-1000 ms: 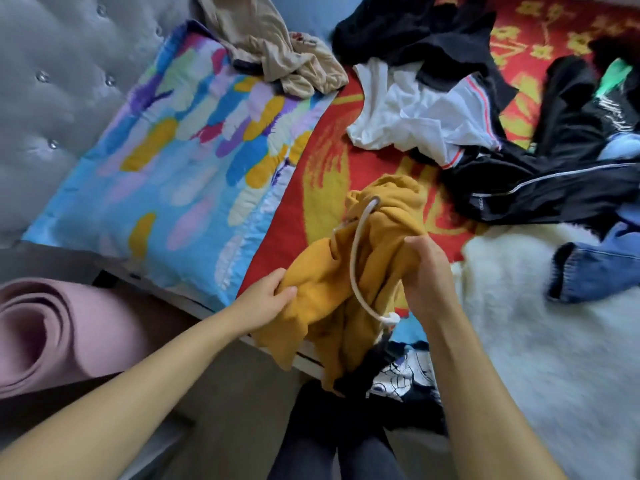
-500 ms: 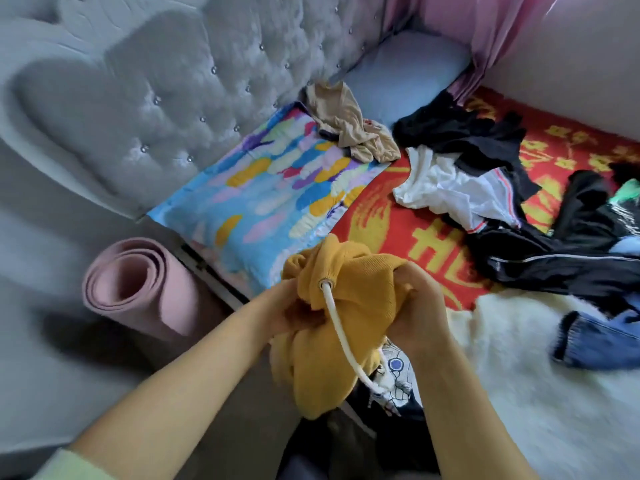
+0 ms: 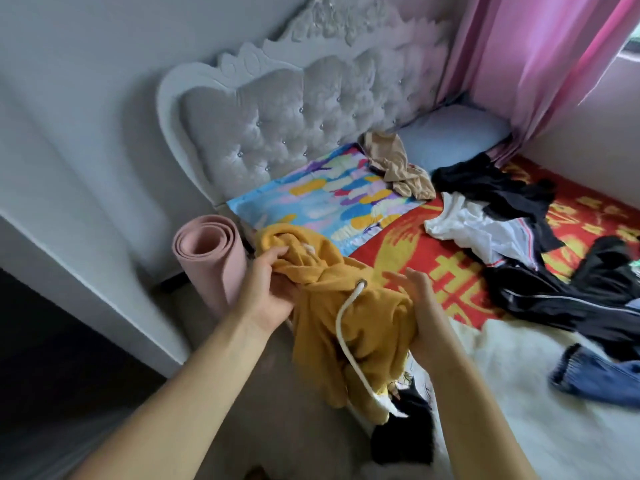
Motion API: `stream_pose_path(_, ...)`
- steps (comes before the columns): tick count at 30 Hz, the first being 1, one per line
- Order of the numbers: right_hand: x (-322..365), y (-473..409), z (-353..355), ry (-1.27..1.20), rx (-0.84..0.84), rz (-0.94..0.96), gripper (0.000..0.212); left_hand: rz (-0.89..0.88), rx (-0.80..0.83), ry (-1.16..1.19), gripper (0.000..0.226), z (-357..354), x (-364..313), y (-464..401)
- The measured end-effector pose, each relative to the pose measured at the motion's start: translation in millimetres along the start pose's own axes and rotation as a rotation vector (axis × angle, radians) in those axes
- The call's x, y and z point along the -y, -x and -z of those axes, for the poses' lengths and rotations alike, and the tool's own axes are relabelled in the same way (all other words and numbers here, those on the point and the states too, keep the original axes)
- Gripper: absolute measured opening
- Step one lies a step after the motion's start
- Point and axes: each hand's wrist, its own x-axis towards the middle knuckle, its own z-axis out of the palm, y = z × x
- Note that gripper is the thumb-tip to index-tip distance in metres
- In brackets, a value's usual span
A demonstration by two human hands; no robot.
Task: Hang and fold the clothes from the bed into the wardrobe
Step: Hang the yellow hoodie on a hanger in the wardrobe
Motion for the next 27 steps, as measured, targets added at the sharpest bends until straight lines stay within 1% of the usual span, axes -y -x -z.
stream_pose_path(2,1,14,-25,0.207,0.072,0.005,0.064,-0.031,0.049,-0.059,0.029,1,-14,32)
stream_pose_path(3,0,21,-38,0.321,0.105,0.027,0.069,-0.044,0.09,-0.084,0.032,1,-20,47)
stream_pose_path(6,-6,38,-75,0.59,0.219,0.084,0.078,-0.087,0.199,-0.2,0.027,6,-38,92)
stream_pose_path(8,-19,42,-102,0.691,0.269,0.108,0.086,-0.127,0.231,-0.269,0.038,21,-55,123)
stream_pose_path(9,-27,43,-116,0.713,0.259,0.129,0.086,-0.142,0.245,-0.295,0.035,31,-64,135)
stream_pose_path(11,-51,46,-147,0.749,0.165,0.229,0.087,-0.125,0.274,-0.359,0.022,58,-85,162)
stream_pose_path(13,-71,44,-173,0.681,0.102,0.294,0.087,-0.099,0.283,-0.433,0.033,84,-106,186)
stream_pose_path(14,-80,38,-182,0.618,0.098,0.31,0.084,-0.099,0.289,-0.466,0.033,95,-115,196)
stream_pose_path(16,-93,27,-201,0.577,0.115,0.375,0.065,-0.104,0.268,-0.517,0.03,117,-139,220)
stream_pose_path(18,-80,53,-227,0.512,0.12,0.446,0.032,-0.153,0.172,-0.561,0.021,141,-168,239)
stream_pose_path(19,-66,76,-241,0.512,0.124,0.488,0.023,-0.196,0.097,-0.583,0.017,154,-180,244)
stream_pose_path(21,-43,104,-264,0.552,0.178,0.59,0.032,-0.283,-0.109,-0.627,0.012,183,-206,255)
stream_pose_path(22,-32,119,-276,0.567,0.211,0.647,0.031,-0.333,-0.22,-0.68,0.012,198,-217,259)
stream_pose_path(24,-15,143,-300,0.621,0.289,0.75,0.019,-0.415,-0.402,-0.899,0.012,228,-234,263)
stream_pose_path(26,-5,158,-327,0.703,0.347,0.814,0.018,-0.437,-0.519,-1.182,0.007,252,-247,271)
stream_pose_path(27,0,164,-338,0.734,0.362,0.844,0.019,-0.454,-0.561,-1.305,0.019,259,-250,275)
